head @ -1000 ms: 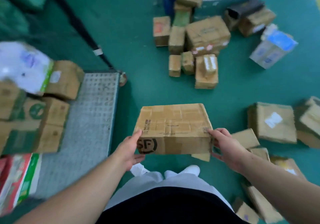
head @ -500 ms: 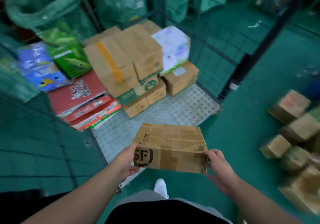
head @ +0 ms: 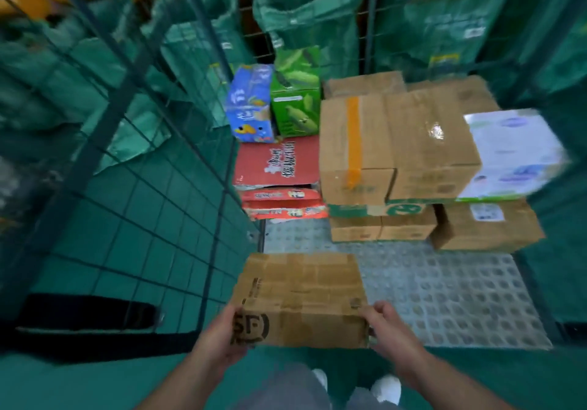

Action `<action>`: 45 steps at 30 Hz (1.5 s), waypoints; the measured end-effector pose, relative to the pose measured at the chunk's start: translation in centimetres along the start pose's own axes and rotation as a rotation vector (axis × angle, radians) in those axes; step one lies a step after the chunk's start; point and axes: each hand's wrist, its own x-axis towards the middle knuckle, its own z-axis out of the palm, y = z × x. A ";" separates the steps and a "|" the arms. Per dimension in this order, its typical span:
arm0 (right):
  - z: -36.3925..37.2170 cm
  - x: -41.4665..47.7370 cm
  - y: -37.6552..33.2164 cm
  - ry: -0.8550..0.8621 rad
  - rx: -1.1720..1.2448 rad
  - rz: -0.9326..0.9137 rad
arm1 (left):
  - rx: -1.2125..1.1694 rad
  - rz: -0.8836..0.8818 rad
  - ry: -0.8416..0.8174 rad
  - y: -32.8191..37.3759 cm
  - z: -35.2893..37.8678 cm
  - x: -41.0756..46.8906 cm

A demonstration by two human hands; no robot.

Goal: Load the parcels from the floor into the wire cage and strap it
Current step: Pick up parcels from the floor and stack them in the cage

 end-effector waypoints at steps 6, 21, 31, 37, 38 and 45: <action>1.4 2.9 -6.0 -0.074 -0.193 0.010 | -0.146 -0.034 0.076 0.9 0.2 1.1; 13.1 13.4 -23.1 0.019 -0.064 -0.085 | -0.264 0.299 0.095 20.0 3.5 16.0; 16.0 25.2 -29.0 0.116 0.044 -0.029 | -0.219 0.276 0.127 28.9 10.0 25.8; 17.9 28.6 -31.6 0.041 -0.006 -0.112 | -0.534 0.089 -0.247 33.0 13.8 28.1; 17.8 29.2 -32.1 0.059 -0.014 -0.131 | -0.540 0.099 -0.256 33.3 14.2 28.0; 15.1 28.6 -31.3 -0.128 -0.088 -0.003 | -0.078 0.083 -0.215 29.4 12.8 26.5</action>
